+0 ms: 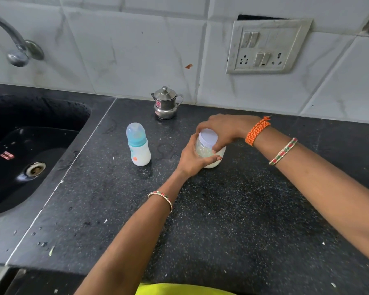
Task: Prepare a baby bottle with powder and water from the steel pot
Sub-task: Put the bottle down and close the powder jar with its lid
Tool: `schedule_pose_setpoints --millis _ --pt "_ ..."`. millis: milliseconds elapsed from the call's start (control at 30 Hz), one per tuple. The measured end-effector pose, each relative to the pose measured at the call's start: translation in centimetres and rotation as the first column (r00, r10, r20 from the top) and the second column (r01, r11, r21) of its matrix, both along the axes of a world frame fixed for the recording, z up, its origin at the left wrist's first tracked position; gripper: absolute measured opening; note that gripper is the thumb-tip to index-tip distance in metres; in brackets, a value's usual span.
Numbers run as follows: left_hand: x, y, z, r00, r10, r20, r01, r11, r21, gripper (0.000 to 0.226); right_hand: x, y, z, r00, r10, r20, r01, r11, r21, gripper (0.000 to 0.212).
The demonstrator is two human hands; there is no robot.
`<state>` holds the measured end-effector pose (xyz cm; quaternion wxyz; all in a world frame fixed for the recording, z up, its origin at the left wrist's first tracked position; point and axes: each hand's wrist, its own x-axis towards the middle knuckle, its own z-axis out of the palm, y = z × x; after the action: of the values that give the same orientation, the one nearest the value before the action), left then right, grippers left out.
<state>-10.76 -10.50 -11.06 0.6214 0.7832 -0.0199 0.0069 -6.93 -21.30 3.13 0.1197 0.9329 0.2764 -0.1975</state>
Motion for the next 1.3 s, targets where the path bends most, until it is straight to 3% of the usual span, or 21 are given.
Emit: schedule_pose_setpoints --millis 233,500,633,733,833,900,967,1100,1167,1200,1300 --pt "0.2 0.2 -0.2 1.0 0.003 0.001 -0.003 1.0 0.022 0.088 0.8 -0.7 1.0 0.991 0.136 -0.008 -0.135 0.986 0.095 0.072" --pt "0.1 0.2 -0.2 1.0 0.0 0.003 0.0 1.0 0.007 0.087 0.8 -0.5 0.6 0.997 0.073 0.009 -0.073 0.995 0.067 0.077" --pt "0.2 0.2 -0.3 1.0 -0.005 0.013 0.005 1.0 0.013 0.083 0.3 -0.3 0.5 0.989 -0.051 0.135 0.041 0.996 0.075 0.068" --pt "0.2 0.2 -0.4 1.0 -0.007 0.01 0.007 1.0 0.012 0.082 -0.5 -0.2 -0.3 0.969 -0.18 0.167 0.152 0.974 0.166 0.084" --pt "0.2 0.3 -0.4 1.0 -0.006 0.007 0.006 1.0 0.005 0.085 -0.2 -0.4 0.1 0.949 -0.007 0.314 -0.015 0.998 0.068 0.09" --pt "0.2 0.2 -0.4 1.0 0.0 0.004 0.0 1.0 0.004 0.088 0.2 -0.5 0.9 0.992 0.051 0.116 -0.047 0.998 -0.036 0.092" --pt "0.2 0.2 -0.3 1.0 0.005 0.0 -0.005 1.0 0.012 0.088 0.4 -0.5 0.9 0.994 0.031 -0.101 -0.034 0.999 -0.032 0.095" --pt "0.1 0.2 -0.3 1.0 -0.001 0.0 0.001 1.0 -0.003 0.086 -0.1 -0.5 0.3 0.98 -0.167 0.109 0.134 0.956 0.263 0.076" --pt "0.1 0.2 -0.3 1.0 -0.01 -0.012 0.01 1.0 -0.003 0.087 0.1 -0.7 0.2 0.962 -0.134 0.237 0.071 0.964 0.255 0.073" --pt "0.1 0.2 -0.3 1.0 -0.009 -0.014 0.009 1.0 -0.003 0.087 0.2 -0.9 0.4 0.97 -0.074 0.23 0.028 0.98 0.197 0.07" --pt "0.0 0.1 -0.3 1.0 0.005 -0.014 -0.005 1.0 -0.001 0.086 0.2 -1.2 0.0 0.998 0.022 -0.065 -0.022 1.0 -0.013 0.079"
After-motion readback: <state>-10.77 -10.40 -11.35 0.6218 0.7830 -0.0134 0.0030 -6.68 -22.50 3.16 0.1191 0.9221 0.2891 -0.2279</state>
